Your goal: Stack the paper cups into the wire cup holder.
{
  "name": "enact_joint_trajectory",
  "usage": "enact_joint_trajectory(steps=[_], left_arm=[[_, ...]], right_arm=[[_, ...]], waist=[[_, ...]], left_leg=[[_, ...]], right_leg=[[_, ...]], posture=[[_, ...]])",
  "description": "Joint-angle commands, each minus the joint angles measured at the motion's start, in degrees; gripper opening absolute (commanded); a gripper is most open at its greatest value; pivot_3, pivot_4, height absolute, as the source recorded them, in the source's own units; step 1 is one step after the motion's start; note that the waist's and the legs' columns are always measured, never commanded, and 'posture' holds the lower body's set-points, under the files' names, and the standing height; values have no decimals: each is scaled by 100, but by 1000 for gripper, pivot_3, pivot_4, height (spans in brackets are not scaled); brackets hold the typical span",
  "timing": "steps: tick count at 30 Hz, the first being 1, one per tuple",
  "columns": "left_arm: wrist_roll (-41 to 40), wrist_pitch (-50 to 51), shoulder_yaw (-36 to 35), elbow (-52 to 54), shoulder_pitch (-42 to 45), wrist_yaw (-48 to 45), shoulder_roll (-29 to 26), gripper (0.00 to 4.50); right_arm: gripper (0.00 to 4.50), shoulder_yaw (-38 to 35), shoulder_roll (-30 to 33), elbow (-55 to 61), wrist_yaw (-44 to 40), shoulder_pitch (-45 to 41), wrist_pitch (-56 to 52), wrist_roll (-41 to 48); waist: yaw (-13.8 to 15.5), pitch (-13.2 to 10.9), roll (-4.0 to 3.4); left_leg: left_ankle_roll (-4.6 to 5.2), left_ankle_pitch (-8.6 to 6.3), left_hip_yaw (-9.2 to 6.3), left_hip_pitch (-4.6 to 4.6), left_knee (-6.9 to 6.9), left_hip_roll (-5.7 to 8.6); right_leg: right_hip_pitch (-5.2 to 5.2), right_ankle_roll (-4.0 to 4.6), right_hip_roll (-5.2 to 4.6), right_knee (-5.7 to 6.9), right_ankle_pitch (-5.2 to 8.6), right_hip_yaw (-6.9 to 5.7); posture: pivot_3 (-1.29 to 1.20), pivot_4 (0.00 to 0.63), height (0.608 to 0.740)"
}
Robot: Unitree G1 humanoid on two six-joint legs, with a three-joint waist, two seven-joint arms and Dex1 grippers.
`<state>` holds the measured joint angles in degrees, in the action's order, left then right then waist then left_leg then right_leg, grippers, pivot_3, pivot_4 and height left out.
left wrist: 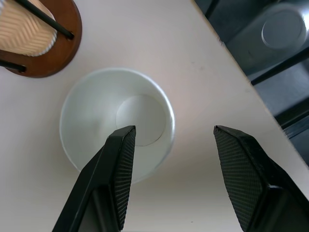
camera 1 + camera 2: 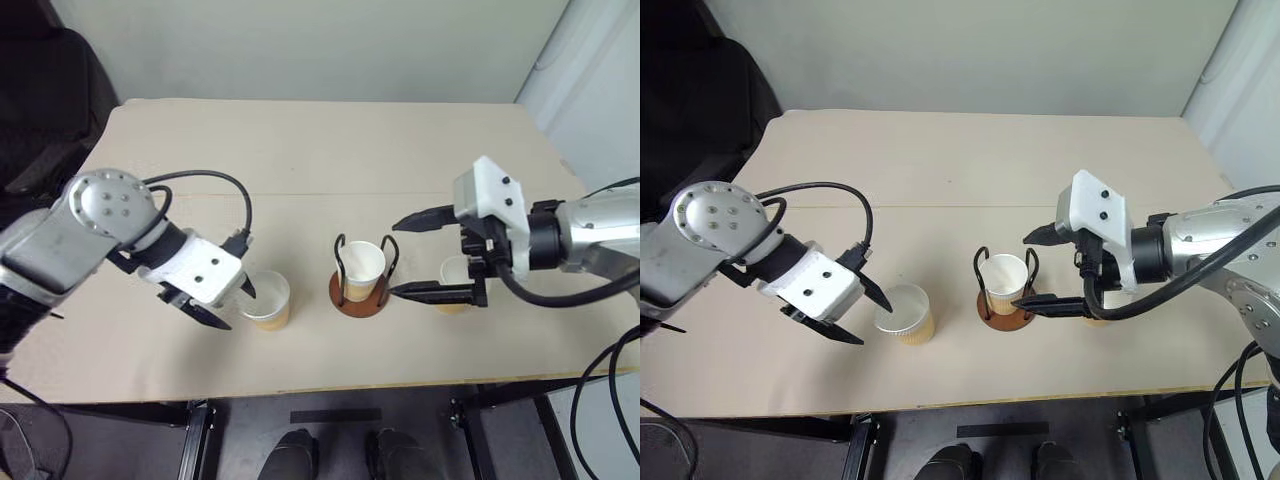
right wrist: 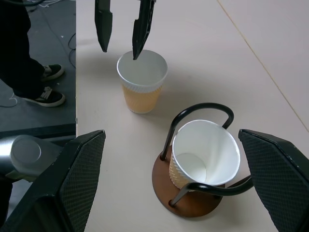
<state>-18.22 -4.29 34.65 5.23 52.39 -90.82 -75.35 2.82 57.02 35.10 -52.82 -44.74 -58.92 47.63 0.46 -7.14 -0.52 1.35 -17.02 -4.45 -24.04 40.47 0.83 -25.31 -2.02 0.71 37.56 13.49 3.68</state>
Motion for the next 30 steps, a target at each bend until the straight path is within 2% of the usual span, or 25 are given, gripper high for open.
enact_joint_trajectory(steps=[1, 5, 6, 8, 14, 26, 30], left_arm=[[156, -111, -276, -22, -74, -168, 153, 2752], [54, -48, -345, 120, -219, -168, 205, 2752], [17, -65, -359, 146, -247, -168, 212, 2595], [-61, -115, -319, 181, -267, -168, 167, 2155], [-171, -107, -192, 155, -189, -168, 42, 19], [-252, -162, 3, 12, 50, -168, 33, 19], [-202, -152, -19, -124, 211, -168, 188, 19]], right_arm=[[4500, -177, 46, 119, 32, -23, 4, 47], [4500, -215, 68, 130, 37, -6, -17, 56], [4500, -220, 72, 129, 40, -2, -19, 55], [4500, -224, 75, 129, 47, -1, -24, 55], [4500, -231, 82, 135, 71, 18, -38, 56], [4500, -253, 104, 152, 123, 63, -50, 40], [4500, -285, 138, 166, 130, 94, -42, 46]], waist=[[1, 0, 0], [-3, 0, 0], [-2, 0, 0], [-1, 0, 0], [-1, 0, 0], [-1, 0, 0], [4, 0, 0]], left_leg=[[0, 0, 0, 0, -2, 0], [0, 0, 0, 0, -10, 0], [0, 0, 0, 0, -13, 0], [-1, 1, 0, 0, -18, 0], [-1, 1, 0, 0, -25, -1], [-1, 1, 0, 0, -28, -2], [-1, 1, 0, 0, -28, -2]], right_leg=[[0, 0, 0, -2, 0, 0], [0, 0, 0, -9, 0, 0], [0, 0, 0, -11, 0, 0], [0, 0, 0, -17, 0, 0], [1, 0, 0, -27, 0, -1], [2, 0, 0, -31, 0, -1], [2, 0, 0, -32, 0, -2]], posture=[[0, 150, 740], [0, 150, 740], [0, 150, 740], [0, 150, 740], [0, 150, 740], [0, 150, 740], [0, 150, 740]])
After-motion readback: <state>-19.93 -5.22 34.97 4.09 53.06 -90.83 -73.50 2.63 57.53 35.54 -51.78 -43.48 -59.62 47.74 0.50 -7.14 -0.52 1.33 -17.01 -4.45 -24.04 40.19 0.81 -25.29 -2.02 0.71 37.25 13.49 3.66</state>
